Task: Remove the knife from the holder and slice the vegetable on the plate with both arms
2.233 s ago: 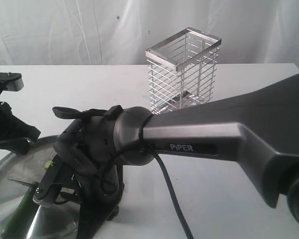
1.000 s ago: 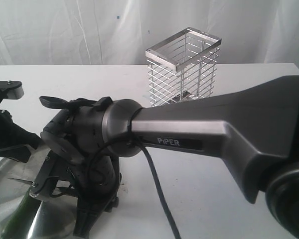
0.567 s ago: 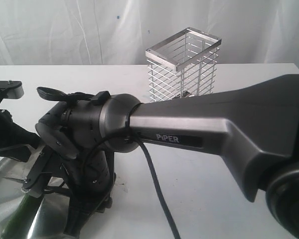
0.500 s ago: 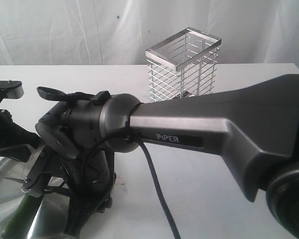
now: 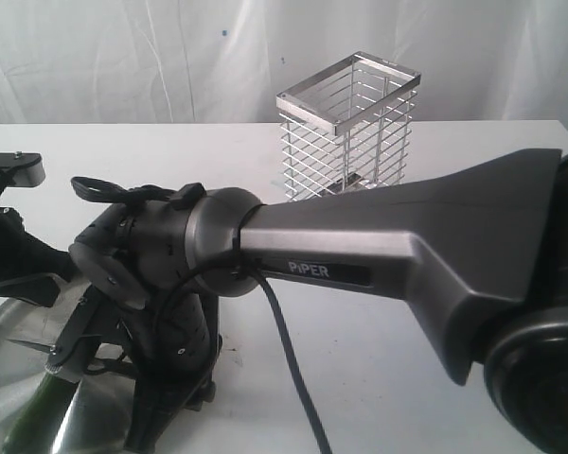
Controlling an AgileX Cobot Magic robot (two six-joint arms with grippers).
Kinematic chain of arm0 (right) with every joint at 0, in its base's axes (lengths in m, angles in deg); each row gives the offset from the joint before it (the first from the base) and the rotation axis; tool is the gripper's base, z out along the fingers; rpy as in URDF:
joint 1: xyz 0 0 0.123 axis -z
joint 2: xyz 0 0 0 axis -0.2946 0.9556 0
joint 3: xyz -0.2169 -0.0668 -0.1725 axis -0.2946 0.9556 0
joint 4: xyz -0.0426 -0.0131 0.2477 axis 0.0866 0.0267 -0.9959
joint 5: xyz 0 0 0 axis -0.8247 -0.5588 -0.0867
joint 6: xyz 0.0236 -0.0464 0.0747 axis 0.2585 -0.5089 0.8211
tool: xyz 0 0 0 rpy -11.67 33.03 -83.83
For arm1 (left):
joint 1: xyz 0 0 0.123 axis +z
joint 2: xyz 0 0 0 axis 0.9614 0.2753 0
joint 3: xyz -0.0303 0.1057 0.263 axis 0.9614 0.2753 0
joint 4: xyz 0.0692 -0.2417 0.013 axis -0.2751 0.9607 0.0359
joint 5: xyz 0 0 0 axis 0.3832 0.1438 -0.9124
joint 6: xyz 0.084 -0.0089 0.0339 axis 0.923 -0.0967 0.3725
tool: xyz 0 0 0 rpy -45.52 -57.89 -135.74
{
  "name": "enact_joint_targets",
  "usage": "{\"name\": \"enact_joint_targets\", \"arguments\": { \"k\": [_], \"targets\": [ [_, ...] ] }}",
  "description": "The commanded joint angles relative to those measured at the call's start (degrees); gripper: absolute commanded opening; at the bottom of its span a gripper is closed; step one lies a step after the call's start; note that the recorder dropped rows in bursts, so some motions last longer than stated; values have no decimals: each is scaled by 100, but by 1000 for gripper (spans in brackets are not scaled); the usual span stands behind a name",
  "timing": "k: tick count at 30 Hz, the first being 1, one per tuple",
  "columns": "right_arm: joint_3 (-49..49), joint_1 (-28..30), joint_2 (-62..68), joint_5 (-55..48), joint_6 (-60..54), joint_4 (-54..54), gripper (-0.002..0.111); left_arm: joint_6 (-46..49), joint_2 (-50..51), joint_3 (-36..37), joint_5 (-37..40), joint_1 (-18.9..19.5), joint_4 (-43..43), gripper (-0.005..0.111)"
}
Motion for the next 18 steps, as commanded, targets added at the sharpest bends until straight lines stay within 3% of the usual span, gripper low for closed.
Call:
{"name": "enact_joint_targets", "arguments": {
  "k": [1, 13, 18],
  "targets": [
    [-31, -5, -30, -97, -156, -140, 0, 10, -49, 45, 68, 1, 90, 0],
    [-31, -5, -30, -68, -206, -124, 0, 103, -39, 54, 120, 1, 79, 0],
    [-31, -5, -30, -131, -244, -124, 0, 103, -38, 469, -258, 1, 79, 0]
  ]
}}
